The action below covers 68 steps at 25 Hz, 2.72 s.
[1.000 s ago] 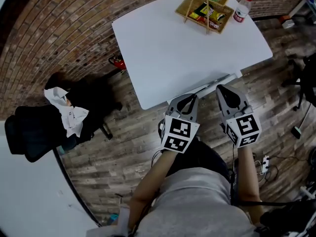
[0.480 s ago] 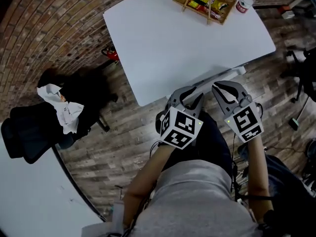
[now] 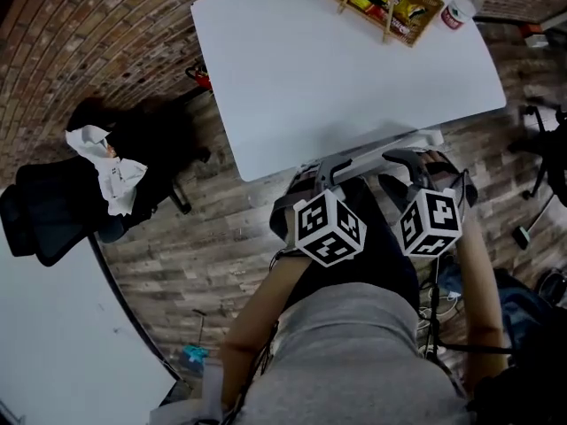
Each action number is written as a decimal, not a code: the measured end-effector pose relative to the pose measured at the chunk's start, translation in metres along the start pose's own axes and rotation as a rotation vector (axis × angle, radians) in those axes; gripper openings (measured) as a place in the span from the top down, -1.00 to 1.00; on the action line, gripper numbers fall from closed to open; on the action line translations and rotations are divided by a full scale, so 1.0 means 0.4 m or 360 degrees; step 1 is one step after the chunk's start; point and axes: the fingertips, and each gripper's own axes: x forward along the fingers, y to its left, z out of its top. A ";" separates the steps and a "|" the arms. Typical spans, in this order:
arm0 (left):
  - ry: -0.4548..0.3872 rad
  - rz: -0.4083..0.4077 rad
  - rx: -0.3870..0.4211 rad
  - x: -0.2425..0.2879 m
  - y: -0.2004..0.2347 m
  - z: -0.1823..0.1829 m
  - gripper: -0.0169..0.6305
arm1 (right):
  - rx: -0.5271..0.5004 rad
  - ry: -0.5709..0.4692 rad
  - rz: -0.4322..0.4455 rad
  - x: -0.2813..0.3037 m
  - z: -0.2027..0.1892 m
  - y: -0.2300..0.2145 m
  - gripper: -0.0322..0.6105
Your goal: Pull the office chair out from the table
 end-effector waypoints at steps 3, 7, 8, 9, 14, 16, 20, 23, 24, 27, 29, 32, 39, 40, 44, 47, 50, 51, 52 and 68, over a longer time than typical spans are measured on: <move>0.0078 0.0005 0.0051 0.031 -0.008 -0.002 0.42 | -0.0340 0.0210 0.0006 0.042 -0.040 0.003 0.35; 0.0274 -0.0027 0.0184 0.073 -0.023 -0.039 0.40 | -0.0521 0.0296 0.0085 0.083 -0.042 0.017 0.35; 0.0339 -0.0037 0.0228 0.085 -0.027 -0.052 0.36 | -0.0562 0.0316 0.0098 0.092 -0.048 0.021 0.35; 0.0389 -0.0042 0.0255 0.097 -0.031 -0.063 0.33 | -0.0592 0.0332 0.0110 0.102 -0.055 0.025 0.35; 0.0424 -0.0002 0.0176 0.128 -0.018 -0.076 0.33 | -0.0635 0.0343 0.0167 0.137 -0.071 0.037 0.35; 0.0448 0.0023 0.0184 0.136 -0.011 -0.082 0.34 | -0.0669 0.0359 0.0176 0.150 -0.078 0.039 0.35; 0.0510 0.0050 0.0243 0.149 -0.006 -0.097 0.35 | -0.0737 0.0356 0.0174 0.172 -0.086 0.041 0.43; 0.0506 0.0088 0.0253 0.147 -0.004 -0.100 0.67 | -0.0762 0.0329 0.0163 0.179 -0.086 0.042 0.55; 0.0501 0.0097 0.0252 0.146 -0.004 -0.100 0.67 | -0.0759 0.0317 0.0169 0.179 -0.084 0.043 0.56; 0.0488 0.0127 0.0239 0.144 -0.002 -0.100 0.68 | -0.0728 0.0288 0.0179 0.177 -0.080 0.042 0.58; 0.0483 0.0147 0.0240 0.144 -0.002 -0.099 0.68 | -0.0717 0.0284 0.0177 0.177 -0.080 0.040 0.58; 0.0499 0.0172 0.0232 0.146 -0.004 -0.099 0.68 | -0.0719 0.0298 0.0188 0.176 -0.084 0.042 0.59; 0.0529 0.0166 0.0232 0.144 -0.015 -0.098 0.68 | -0.0684 0.0279 0.0212 0.166 -0.087 0.054 0.60; 0.0538 0.0171 0.0236 0.142 -0.022 -0.100 0.68 | -0.0680 0.0267 0.0222 0.163 -0.087 0.062 0.60; 0.0571 0.0173 0.0225 0.137 -0.059 -0.112 0.68 | -0.0671 0.0243 0.0255 0.148 -0.093 0.102 0.60; 0.0578 0.0167 0.0214 0.129 -0.102 -0.119 0.68 | -0.0648 0.0234 0.0272 0.130 -0.101 0.141 0.61; 0.0584 0.0153 0.0197 0.121 -0.146 -0.126 0.68 | -0.0648 0.0227 0.0292 0.113 -0.108 0.180 0.61; 0.0585 0.0151 0.0193 0.118 -0.160 -0.129 0.68 | -0.0653 0.0223 0.0297 0.107 -0.110 0.192 0.62; 0.0585 0.0151 0.0188 0.115 -0.174 -0.132 0.68 | -0.0657 0.0220 0.0300 0.102 -0.113 0.205 0.61; 0.0562 0.0120 0.0236 0.062 -0.472 -0.203 0.68 | -0.0574 0.0226 0.0293 0.001 -0.164 0.495 0.62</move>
